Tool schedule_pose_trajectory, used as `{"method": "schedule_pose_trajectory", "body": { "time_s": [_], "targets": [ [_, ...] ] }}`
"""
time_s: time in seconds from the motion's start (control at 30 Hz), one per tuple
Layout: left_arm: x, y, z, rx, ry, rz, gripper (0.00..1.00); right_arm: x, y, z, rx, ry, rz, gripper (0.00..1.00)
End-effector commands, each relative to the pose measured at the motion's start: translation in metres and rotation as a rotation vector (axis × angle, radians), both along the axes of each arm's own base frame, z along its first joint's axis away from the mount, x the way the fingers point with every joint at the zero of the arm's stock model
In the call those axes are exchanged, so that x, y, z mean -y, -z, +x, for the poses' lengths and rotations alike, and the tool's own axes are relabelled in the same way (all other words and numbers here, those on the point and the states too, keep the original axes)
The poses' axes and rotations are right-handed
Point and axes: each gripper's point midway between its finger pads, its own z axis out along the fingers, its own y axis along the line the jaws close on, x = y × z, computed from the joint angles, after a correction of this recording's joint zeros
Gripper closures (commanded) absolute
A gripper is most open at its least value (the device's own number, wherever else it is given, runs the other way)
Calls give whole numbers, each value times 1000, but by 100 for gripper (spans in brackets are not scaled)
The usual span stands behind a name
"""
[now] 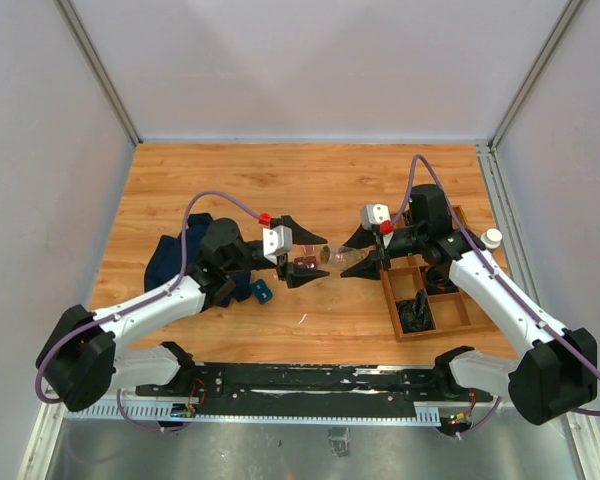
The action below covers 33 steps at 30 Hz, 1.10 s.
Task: Sort the pills into containers
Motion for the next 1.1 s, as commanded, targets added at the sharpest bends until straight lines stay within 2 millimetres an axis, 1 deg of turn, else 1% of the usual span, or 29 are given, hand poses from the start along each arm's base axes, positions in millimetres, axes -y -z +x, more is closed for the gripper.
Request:
{"method": "schedule_pose_trajectory", "body": {
  "time_s": [0.0, 0.1, 0.23, 0.4, 0.5, 0.63, 0.7, 0.83, 0.97, 1.0, 1.07],
  "targets": [
    [5, -23, 1, 29, 30, -64, 33, 0, -2, -2, 10, -20, 18, 99],
    [7, -27, 4, 16, 22, -82, 35, 0, -2, -2, 12, -21, 19, 100],
    [8, -30, 6, 2, 16, -93, 42, 0, -3, -2, 11, -20, 19, 99],
    [8, -33, 7, -14, 8, -106, 44, 0, -3, -2, 12, -20, 19, 99],
    [8, -32, 7, -33, 4, -109, 57, 0, -3, -2, 11, -20, 19, 99],
    [7, -32, 5, -77, 3, -124, 87, 0, -3, -2, 11, -20, 19, 99],
    [5, -32, 4, -111, -5, -134, 98, 0, -2, -2, 11, -19, 18, 99],
    [1, -36, 4, -254, -67, -184, 100, 0, -2, -1, 12, -18, 17, 100],
    [-3, -41, -7, -408, -175, -285, 100, 0, -2, -1, 10, -17, 16, 99],
    [-6, -43, -5, -465, -229, -329, 100, 0, -1, -1, 10, -17, 16, 99],
    [-12, -44, 1, -632, -310, -411, 100, 0, -1, -1, 8, -18, 16, 99]
  ]
}}
